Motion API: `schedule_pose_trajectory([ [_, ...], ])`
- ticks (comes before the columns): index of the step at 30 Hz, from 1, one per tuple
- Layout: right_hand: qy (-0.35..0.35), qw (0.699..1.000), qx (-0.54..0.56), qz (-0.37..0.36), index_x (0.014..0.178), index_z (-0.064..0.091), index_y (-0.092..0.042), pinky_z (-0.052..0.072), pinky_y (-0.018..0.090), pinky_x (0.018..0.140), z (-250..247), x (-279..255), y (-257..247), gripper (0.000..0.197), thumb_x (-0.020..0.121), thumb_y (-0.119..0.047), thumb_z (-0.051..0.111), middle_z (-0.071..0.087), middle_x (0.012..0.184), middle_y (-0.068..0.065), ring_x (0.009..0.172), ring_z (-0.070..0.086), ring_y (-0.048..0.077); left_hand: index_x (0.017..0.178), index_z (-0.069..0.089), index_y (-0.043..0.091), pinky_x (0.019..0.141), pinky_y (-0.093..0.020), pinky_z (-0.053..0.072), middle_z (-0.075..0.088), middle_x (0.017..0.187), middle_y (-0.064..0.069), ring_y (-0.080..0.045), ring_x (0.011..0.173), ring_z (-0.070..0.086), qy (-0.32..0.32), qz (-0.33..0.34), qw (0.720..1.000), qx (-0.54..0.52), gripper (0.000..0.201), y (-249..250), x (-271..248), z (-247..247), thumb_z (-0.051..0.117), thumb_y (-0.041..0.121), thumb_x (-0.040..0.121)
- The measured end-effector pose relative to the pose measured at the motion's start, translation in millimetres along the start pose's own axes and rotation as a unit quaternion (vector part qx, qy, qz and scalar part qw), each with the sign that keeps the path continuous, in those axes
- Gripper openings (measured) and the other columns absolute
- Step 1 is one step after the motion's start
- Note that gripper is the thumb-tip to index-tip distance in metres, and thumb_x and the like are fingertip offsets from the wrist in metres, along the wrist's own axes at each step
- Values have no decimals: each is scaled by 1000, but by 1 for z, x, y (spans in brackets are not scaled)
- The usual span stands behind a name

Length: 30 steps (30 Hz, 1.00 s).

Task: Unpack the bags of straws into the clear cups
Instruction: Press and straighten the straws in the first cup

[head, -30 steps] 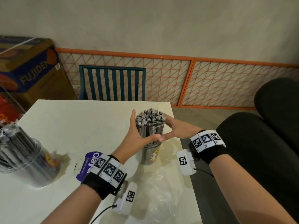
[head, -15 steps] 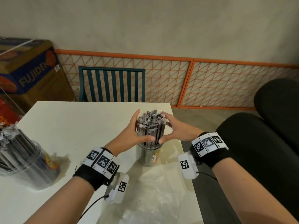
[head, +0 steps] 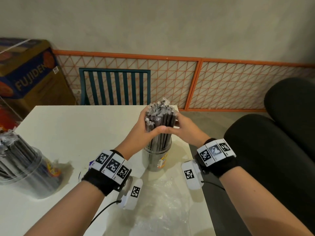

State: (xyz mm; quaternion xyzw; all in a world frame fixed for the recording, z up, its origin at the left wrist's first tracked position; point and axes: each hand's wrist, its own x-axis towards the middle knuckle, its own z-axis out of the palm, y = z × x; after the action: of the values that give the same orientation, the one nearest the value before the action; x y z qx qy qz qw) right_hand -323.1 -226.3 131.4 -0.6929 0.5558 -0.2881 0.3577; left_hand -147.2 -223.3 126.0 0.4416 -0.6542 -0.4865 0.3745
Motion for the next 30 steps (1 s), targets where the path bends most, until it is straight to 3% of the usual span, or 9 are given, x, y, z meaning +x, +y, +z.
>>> schedule_pose_trajectory([
  [4,-88,994,-18,58,150,14,-23,25,41,118,5,-6,14,111,64,-45,80,28,156,-1,142,27,16,150,2,23,96,-11,29,34,144,4,3,121,31,0,-39,999,19,103,-9,-11,-3,74,26,75],
  [9,-109,992,47,49,145,21,-21,18,10,107,7,-13,21,91,75,-8,77,31,139,-17,132,24,0,150,1,25,104,-21,24,27,153,2,3,128,25,-3,-53,999,9,107,-24,-18,-2,76,28,72],
  [11,-99,993,44,47,145,23,-18,22,7,102,9,-14,21,88,76,-7,76,34,136,-17,128,26,-2,149,2,25,106,-22,25,28,152,3,1,130,27,-2,-51,999,6,106,-27,-18,-1,75,28,72],
  [16,-19,999,30,31,146,23,-19,29,18,105,26,-15,21,89,75,-19,78,43,132,-14,125,37,0,149,2,26,99,-16,29,30,139,13,0,126,32,-11,-47,999,-4,106,-27,-14,1,76,21,73],
  [18,3,1000,7,27,145,24,-18,33,23,106,33,-11,21,80,81,-20,72,47,138,-4,129,42,10,148,2,26,102,-19,32,31,142,9,-4,128,35,-24,-42,999,-9,110,-25,-11,4,78,19,70],
  [20,26,999,-15,24,144,26,-22,33,36,112,38,-5,19,76,81,-24,68,46,142,2,131,43,19,148,1,28,107,-26,32,33,142,5,-8,130,37,-30,-43,999,-15,114,-20,-7,7,81,18,67],
  [23,48,998,-45,9,142,26,-28,38,49,107,36,0,9,84,70,-42,66,47,140,0,129,44,20,147,4,29,96,-17,38,37,135,7,-7,123,43,-12,-42,998,-35,109,-12,1,4,79,12,69],
  [26,-28,998,-61,18,147,22,-22,33,35,111,23,-4,9,102,66,-36,82,37,143,3,134,35,17,147,3,28,86,-5,40,43,133,4,-3,113,49,-21,-52,998,-27,106,-12,2,-7,76,13,73],
  [30,-129,989,-48,60,149,12,-24,19,36,119,3,-11,26,109,67,-32,83,21,155,0,142,19,14,148,-4,31,109,-26,23,26,154,-2,-10,138,27,-39,-90,995,10,116,-22,-12,-13,77,37,66],
])
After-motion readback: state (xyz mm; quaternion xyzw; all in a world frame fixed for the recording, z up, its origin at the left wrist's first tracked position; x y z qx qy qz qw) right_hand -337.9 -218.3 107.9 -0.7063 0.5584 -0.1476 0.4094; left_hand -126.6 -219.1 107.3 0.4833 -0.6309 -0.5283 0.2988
